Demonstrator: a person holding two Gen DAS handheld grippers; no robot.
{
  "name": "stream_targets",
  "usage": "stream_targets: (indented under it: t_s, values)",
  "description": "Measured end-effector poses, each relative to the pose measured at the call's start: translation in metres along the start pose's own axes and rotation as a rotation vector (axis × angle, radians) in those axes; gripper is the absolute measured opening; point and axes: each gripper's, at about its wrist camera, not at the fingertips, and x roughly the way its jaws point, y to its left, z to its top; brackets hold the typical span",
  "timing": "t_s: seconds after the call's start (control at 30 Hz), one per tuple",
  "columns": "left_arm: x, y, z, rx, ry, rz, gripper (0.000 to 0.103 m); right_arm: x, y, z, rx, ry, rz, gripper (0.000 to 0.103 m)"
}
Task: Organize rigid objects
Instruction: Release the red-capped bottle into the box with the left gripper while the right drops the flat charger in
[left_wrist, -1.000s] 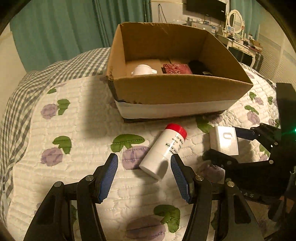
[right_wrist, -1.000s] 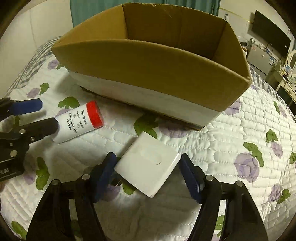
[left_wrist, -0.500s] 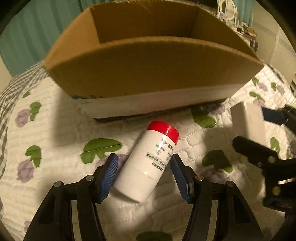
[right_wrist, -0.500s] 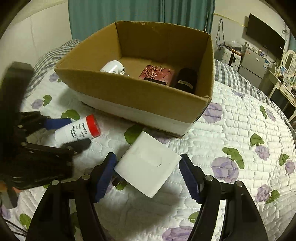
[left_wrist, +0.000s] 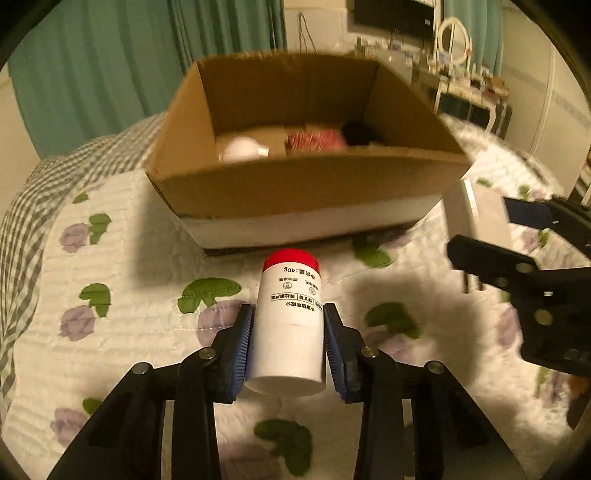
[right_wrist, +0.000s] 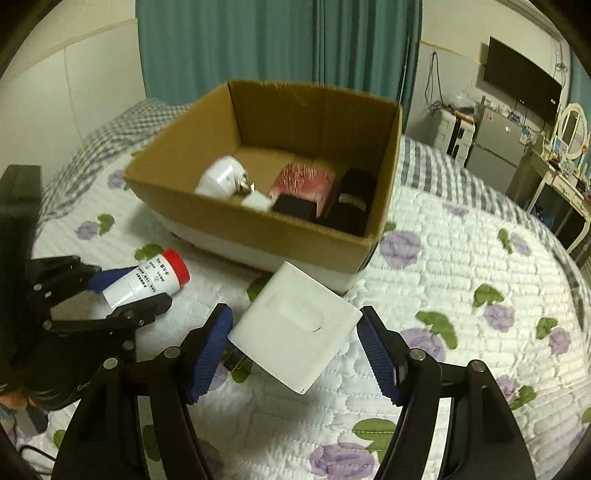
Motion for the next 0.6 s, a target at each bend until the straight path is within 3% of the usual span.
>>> stream_targets:
  t_s: [0.33,0.6]
  values:
    - [-0.064,-0.002,0.031,-0.038,-0.137,-0.013,0.037,-0.050,0.001,0.026,0.015,-0.079,0.022,0.070]
    - [-0.084,0.013,0.082,-0.043,-0.232,-0.005,0.037,-0.085,-0.003,0.084,-0.024,-0.186,0.027,0.070]
